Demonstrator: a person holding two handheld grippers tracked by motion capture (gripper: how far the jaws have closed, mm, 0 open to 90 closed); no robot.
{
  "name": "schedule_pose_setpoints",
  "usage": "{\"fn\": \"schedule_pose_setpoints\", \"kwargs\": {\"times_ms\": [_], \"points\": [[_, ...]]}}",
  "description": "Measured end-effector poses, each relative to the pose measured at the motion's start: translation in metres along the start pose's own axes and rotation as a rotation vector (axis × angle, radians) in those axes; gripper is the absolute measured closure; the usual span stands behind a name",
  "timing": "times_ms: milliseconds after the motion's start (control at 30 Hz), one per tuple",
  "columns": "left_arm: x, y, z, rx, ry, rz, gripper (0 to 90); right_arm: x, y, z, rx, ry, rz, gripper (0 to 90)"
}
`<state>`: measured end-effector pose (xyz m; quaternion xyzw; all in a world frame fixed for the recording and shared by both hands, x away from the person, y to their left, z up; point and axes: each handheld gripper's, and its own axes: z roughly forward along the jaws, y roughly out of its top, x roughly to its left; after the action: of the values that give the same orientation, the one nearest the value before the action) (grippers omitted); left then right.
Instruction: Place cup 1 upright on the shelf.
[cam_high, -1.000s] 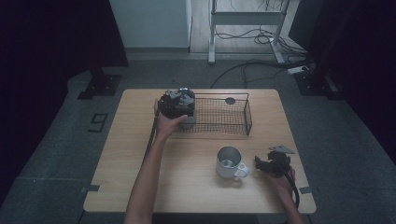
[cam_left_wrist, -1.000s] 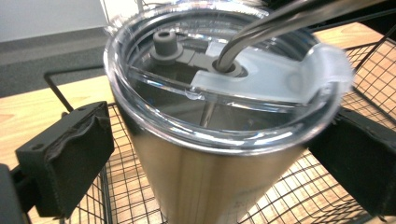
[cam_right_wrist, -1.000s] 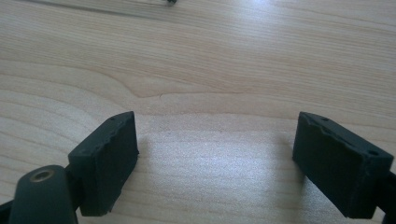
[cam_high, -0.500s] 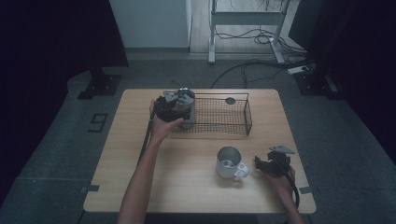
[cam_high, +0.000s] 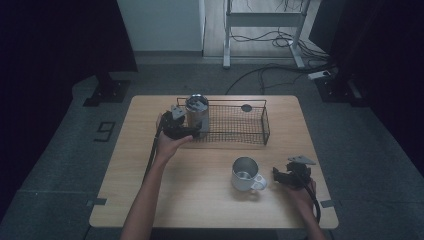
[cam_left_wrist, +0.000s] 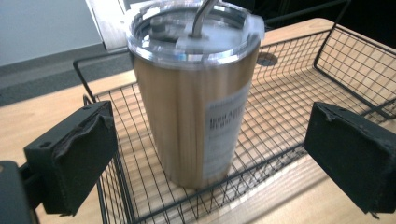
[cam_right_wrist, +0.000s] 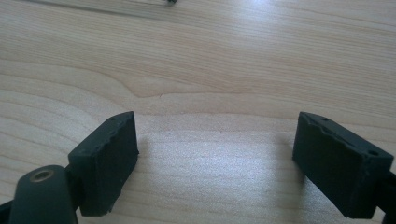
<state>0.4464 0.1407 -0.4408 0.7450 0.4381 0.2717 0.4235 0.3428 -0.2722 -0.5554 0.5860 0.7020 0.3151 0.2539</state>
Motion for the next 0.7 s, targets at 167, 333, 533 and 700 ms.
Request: {"fn": "schedule_pose_setpoints", "kwargs": {"times_ms": [167, 333, 533, 700], "points": [[0.001, -0.012, -0.008, -0.006, -0.004, -0.009, 4.7, 0.0, 0.0, 0.0, 0.001, -0.001, 0.002, 13.5], [-0.003, -0.018, -0.02, -0.03, -0.015, -0.008, 6.9, 0.0, 0.0, 0.0, 0.001, -0.001, 0.001, 13.5], [-0.01, -0.03, -0.037, -0.03, -0.029, -0.006, 6.9, 0.0, 0.0, 0.0, 0.001, -0.001, 0.001, 13.5], [-0.01, -0.046, -0.05, -0.021, -0.025, -0.013, 6.9, 0.0, 0.0, 0.0, 0.001, -0.003, 0.001, 13.5]]}}
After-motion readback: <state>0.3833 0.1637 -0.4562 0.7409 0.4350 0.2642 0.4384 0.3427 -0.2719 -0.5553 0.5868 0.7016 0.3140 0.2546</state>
